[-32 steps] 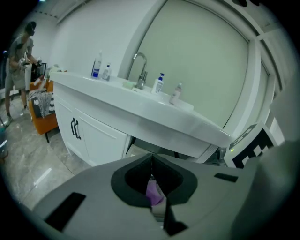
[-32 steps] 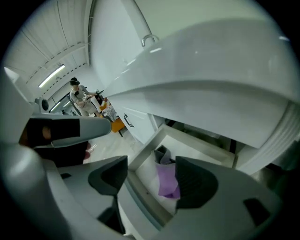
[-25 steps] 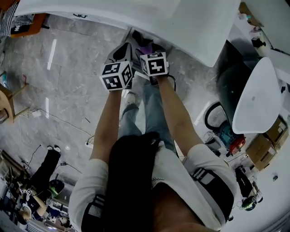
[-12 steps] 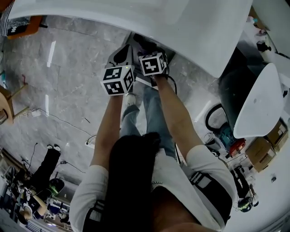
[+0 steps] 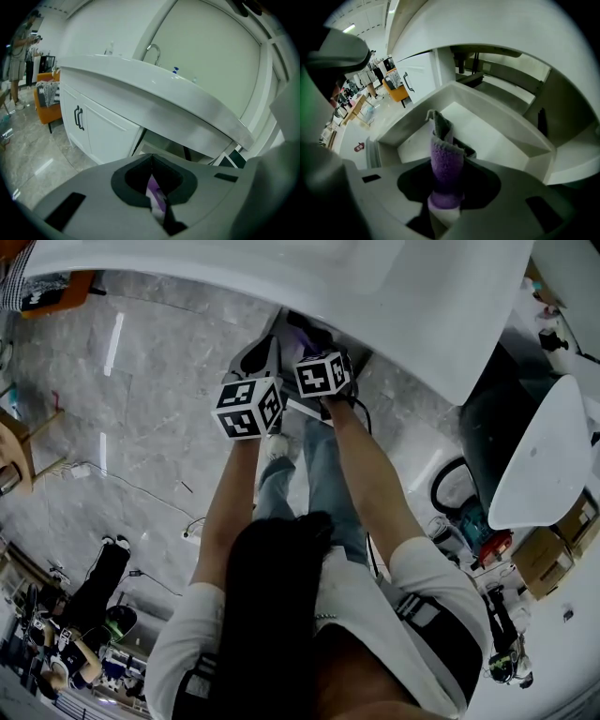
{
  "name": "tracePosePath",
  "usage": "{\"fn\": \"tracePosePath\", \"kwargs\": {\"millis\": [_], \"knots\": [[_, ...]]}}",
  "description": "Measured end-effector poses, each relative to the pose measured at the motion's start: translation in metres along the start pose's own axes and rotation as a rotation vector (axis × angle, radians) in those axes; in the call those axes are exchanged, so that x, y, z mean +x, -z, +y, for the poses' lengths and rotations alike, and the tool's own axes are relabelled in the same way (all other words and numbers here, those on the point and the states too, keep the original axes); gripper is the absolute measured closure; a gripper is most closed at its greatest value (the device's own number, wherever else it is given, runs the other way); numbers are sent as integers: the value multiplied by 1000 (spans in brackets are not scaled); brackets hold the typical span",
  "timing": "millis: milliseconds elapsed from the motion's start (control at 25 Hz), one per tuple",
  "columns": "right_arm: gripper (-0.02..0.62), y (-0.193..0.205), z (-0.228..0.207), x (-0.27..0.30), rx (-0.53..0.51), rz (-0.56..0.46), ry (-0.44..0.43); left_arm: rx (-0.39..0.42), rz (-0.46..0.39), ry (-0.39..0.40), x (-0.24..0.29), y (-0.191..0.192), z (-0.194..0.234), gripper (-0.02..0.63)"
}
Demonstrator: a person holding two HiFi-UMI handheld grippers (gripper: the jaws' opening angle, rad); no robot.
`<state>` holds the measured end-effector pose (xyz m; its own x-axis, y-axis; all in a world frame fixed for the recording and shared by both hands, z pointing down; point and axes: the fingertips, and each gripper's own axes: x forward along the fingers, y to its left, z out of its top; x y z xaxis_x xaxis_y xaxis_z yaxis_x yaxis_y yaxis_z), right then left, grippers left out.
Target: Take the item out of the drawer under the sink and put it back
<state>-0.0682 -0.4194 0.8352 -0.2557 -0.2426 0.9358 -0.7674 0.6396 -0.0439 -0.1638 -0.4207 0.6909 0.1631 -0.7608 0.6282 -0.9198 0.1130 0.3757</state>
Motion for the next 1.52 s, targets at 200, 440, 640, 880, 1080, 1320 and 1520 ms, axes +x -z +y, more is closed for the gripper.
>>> {"fn": "tracePosePath", "kwargs": {"millis": [200, 440, 640, 880, 1080, 1320, 1520], "knots": [[486, -5, 2, -17, 48, -75, -34, -17, 3, 20, -3, -1, -4, 601], [491, -9, 7, -55, 66, -146, -37, -10, 11, 34, -21, 0, -11, 601], [491, -20, 14, -101, 133, -256, -72, 15, 8, 63, -43, -3, -24, 601], [491, -34, 25, -164, 166, -380, -89, 31, -24, 88, -76, -9, -38, 601], [490, -35, 36, -219, 189, -464, -76, 21, -61, 105, -111, -14, -50, 601], [489, -32, 45, -271, 239, -560, -51, 69, -107, 140, -145, -28, -64, 601], [489, -25, 42, -312, 227, -642, 1, 105, -136, 179, -174, -27, -77, 601]]}}
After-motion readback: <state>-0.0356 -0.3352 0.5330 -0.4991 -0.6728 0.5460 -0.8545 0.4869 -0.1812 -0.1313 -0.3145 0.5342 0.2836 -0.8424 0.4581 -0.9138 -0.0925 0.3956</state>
